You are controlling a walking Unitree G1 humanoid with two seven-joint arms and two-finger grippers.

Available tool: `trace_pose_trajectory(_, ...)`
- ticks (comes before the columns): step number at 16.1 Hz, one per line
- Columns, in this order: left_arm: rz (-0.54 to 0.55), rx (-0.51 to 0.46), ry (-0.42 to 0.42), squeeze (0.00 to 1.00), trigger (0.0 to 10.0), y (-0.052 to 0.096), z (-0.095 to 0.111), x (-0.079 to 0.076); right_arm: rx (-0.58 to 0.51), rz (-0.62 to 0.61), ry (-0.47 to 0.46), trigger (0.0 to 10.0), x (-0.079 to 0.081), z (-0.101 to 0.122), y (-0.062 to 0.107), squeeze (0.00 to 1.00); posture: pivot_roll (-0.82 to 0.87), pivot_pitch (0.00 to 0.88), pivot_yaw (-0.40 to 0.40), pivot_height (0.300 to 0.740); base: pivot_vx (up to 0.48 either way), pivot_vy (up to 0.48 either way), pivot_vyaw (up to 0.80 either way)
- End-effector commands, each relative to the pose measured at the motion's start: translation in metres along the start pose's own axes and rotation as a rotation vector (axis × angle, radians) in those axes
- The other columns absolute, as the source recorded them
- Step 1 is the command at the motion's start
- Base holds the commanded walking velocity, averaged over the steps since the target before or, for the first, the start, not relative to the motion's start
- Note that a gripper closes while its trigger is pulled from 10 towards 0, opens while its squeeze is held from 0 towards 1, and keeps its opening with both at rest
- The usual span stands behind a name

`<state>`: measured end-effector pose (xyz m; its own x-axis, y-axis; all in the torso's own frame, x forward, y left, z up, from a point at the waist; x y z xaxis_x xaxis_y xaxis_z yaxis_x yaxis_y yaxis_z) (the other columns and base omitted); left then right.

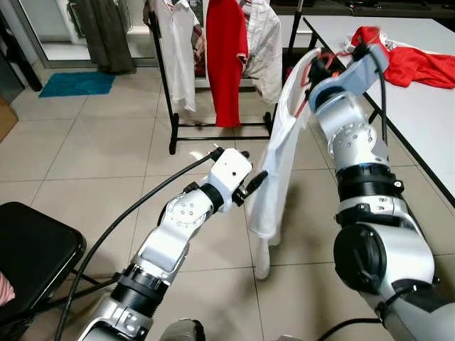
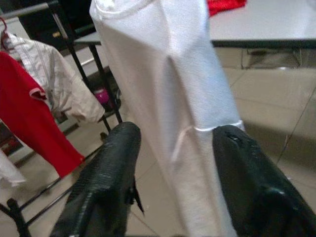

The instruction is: Hang hanger

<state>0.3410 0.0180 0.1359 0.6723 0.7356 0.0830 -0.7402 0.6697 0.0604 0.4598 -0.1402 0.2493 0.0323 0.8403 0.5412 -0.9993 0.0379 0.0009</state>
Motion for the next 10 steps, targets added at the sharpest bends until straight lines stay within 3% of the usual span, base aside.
trace_pose_trajectory(1, -0.008, -0.021, -0.01, 0.0, 0.0, -0.004, 0.004, -0.002, -0.035, 0.028, -0.02, 10.0, 0.009, 0.009, -0.001, 0.0, -0.03, 0.021, -0.007, 0.74, 0.0, 0.0, 0.0)
trace_pose_trajectory(4, -0.046, -0.044, -0.021, 0.0, 0.0, -0.012, 0.007, -0.009, -0.03, 0.04, -0.022, 10.0, 0.013, 0.007, -0.003, 0.0, -0.03, 0.017, -0.006, 0.74, 0.0, 0.0, 0.0)
trace_pose_trajectory(10, -0.01, -0.052, -0.034, 0.0, 0.0, -0.016, 0.01, 0.001, -0.026, 0.043, -0.018, 10.0, 0.013, 0.005, -0.004, 0.0, -0.03, 0.024, -0.006, 0.74, 0.0, 0.0, 0.0)
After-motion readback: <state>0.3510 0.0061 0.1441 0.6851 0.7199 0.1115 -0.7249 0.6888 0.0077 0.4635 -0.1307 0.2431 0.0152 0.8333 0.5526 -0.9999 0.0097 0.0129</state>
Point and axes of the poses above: a point about 5 cm out from each wrist's last joint towards the gripper, its own y axis pointing back from the gripper into the wrist, its own z axis along the axis of the wrist's last joint, x = y × z, the point moved 5 cm from there along -y, pointing out of the wrist towards the gripper, and after that the axes turned 11 degrees about y, right-handed, at the moved point
